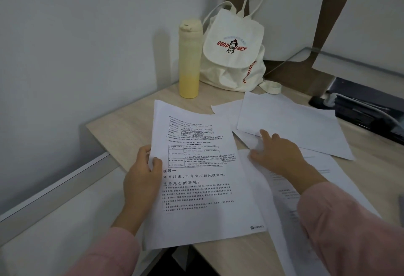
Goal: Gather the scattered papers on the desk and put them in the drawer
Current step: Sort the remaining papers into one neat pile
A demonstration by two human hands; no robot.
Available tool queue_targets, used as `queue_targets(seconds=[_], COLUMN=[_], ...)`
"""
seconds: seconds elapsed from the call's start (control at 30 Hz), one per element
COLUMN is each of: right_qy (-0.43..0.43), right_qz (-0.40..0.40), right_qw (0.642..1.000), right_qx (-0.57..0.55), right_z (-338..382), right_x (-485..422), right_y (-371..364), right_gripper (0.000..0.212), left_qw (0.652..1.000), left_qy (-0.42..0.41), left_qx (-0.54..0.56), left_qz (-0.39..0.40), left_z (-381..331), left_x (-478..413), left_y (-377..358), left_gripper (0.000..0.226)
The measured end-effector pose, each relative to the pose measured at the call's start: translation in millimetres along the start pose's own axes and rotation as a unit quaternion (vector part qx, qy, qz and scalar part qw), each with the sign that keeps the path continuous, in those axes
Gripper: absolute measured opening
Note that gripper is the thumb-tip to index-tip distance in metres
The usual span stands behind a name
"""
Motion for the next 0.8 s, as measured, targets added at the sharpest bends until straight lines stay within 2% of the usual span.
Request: queue_targets(seconds=[0.17, 0.27, 0.37, 0.53, 0.7, 0.8], right_qy=[-0.011, -0.032, -0.055, -0.135, -0.075, -0.057], right_qz=[-0.044, -0.086, -0.172, -0.287, -0.378, -0.378], right_qw=[0.997, 0.996, 0.978, 0.906, 0.81, 0.76], right_qx=[0.055, -0.006, -0.104, -0.28, -0.442, -0.526], right_z=[-5.6, -20.3, -33.1, -47.9, -45.7, -49.0], right_x=[-5.4, -3.2, 2.6, 30.7, 66.8, 88.9], right_y=[-4.9, -5.2, 6.3, 35.8, 87.3, 114.1], right_gripper=[0.035, 0.035, 0.025, 0.02, 0.019, 0.013], left_qw=[1.0, 1.0, 1.0, 1.0, 0.998, 0.997], left_qy=[0.002, 0.001, 0.005, 0.003, 0.021, 0.029], left_qx=[0.001, -0.003, -0.003, -0.001, -0.01, 0.014], left_qz=[0.004, 0.008, 0.017, 0.029, 0.053, 0.074], left_z=[1.2, 0.8, 1.0, 0.3, -3.1, -4.4], left_x=[-0.9, -2.1, -1.5, 2.7, 13.3, 22.5], left_y=[-0.6, -1.0, -0.8, -1.6, -1.5, 1.3], left_gripper=[0.029, 0.029, 0.029, 0.03, 0.031, 0.029])
Point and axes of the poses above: each hand's wrist, its own x-axis away from the middle knuckle, its own y-axis out of the back of the hand, z = x × y, the point moved 7 cm from there along -x, towards the middle knuckle, and after that the axes turned 10 degrees about y, right-handed, at the moved point
